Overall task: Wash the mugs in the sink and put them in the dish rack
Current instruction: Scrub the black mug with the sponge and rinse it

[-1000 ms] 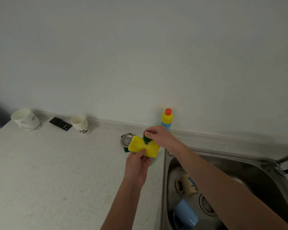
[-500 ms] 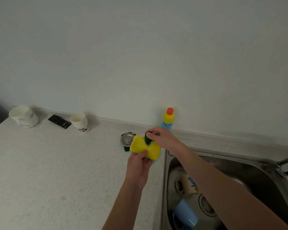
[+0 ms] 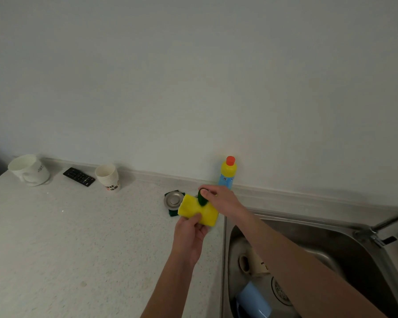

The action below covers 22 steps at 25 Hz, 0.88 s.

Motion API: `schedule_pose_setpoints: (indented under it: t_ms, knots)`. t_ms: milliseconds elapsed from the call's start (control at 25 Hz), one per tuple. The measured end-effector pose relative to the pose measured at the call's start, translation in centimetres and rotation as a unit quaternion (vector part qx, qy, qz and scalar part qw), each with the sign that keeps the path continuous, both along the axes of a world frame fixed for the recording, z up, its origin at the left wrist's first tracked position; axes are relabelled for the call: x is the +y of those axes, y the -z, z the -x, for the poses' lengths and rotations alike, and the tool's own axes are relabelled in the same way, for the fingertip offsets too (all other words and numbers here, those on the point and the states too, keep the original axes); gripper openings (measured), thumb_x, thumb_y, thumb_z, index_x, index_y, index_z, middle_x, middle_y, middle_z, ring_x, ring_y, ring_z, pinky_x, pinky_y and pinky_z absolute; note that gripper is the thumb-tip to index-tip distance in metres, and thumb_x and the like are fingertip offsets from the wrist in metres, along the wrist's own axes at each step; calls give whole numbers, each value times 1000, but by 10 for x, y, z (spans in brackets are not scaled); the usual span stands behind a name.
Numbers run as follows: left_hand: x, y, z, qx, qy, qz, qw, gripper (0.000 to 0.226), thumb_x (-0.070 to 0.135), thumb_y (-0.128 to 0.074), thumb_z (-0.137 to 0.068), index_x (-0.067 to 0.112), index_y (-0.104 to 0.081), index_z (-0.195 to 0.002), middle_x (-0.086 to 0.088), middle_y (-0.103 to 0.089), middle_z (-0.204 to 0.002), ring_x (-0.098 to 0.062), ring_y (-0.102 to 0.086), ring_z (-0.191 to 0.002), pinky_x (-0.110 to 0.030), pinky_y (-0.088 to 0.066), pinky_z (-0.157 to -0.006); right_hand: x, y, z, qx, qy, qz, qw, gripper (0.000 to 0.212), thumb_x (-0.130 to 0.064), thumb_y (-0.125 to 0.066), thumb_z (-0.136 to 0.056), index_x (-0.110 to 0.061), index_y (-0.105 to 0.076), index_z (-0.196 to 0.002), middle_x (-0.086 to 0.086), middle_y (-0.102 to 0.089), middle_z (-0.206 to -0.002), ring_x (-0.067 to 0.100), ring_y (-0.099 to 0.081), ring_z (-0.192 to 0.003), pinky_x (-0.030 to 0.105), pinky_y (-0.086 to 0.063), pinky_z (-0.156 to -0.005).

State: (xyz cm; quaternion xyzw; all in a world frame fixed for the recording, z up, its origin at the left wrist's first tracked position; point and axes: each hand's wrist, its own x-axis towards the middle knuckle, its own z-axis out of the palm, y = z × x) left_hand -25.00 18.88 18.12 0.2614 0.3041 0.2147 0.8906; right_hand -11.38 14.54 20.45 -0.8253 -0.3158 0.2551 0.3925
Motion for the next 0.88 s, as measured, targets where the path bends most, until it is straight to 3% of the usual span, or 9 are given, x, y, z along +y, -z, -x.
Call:
schedule_pose_setpoints:
  t_ms: [280, 360, 440, 560, 640, 760, 880]
  knots:
    - [-9, -16, 12, -1, 41, -16, 999, 39, 0, -47, -100, 5, -49, -139, -13, -68, -122, -26, -69, -106, -33, -61, -79, -6, -26, 4, -22, 4, 61, 998, 42, -42, -47, -101, -25, -55, -139, -7, -56, -138, 11, -54, -122, 18, -35, -89]
    - [-14, -19, 17, 1, 54, -26, 998, 40, 0, -47, -100, 5, -48, -139, -14, -67, -124, -27, -69, -107, -34, -60, -82, -17, -33, 6, -48, 24, 66, 996, 40, -42, -43, -102, -22, -59, -133, -3, -61, -130, 17, -56, -117, 23, -37, -89]
    - [-19, -19, 23, 0, 64, -42, 997, 41, 0, -49, -99, 7, -47, -140, -14, -65, -127, -27, -68, -109, -33, -60, -83, -34, -36, 5, -54, 53, 52, 996, 34, -39, -44, -101, -16, -68, -108, 3, -69, -107, 22, -63, -98, 31, -44, -81]
    - [-32, -15, 28, 25, 81, -85, 993, 39, 3, -54, -98, 10, -50, -136, -11, -65, -126, -24, -68, -108, -29, -60, -78, -71, -31, 5, 0, 54, 41, 998, 24, -38, -56, -93, -20, -71, -87, 0, -73, -84, 20, -69, -85, 32, -53, -79]
    - [-43, -11, 28, 53, 106, -110, 987, 32, 4, -58, -96, 13, -56, -128, -9, -68, -121, -23, -69, -104, -29, -60, -75, -96, -27, 10, 40, 36, 35, 998, 21, -37, -63, -91, -20, -74, -86, -1, -75, -83, 17, -71, -83, 36, -56, -82]
    - [-68, -6, 22, 91, 167, -146, 971, 25, 4, -63, -94, 16, -63, -116, -9, -71, -113, -23, -72, -98, -31, -60, -71, -136, -17, 19, 85, 36, 15, 996, 17, -36, -67, -91, -22, -76, -88, -2, -75, -82, 9, -68, -77, 33, -55, -76]
    - [-98, 1, 9, 107, 240, -207, 942, 21, 5, -67, -92, 10, -66, -112, -10, -74, -104, -22, -74, -89, -33, -61, -69, -180, -2, 21, 116, 37, 7, 992, 16, -30, -73, -89, -24, -75, -104, -5, -76, -92, 8, -71, -85, 28, -56, -74]
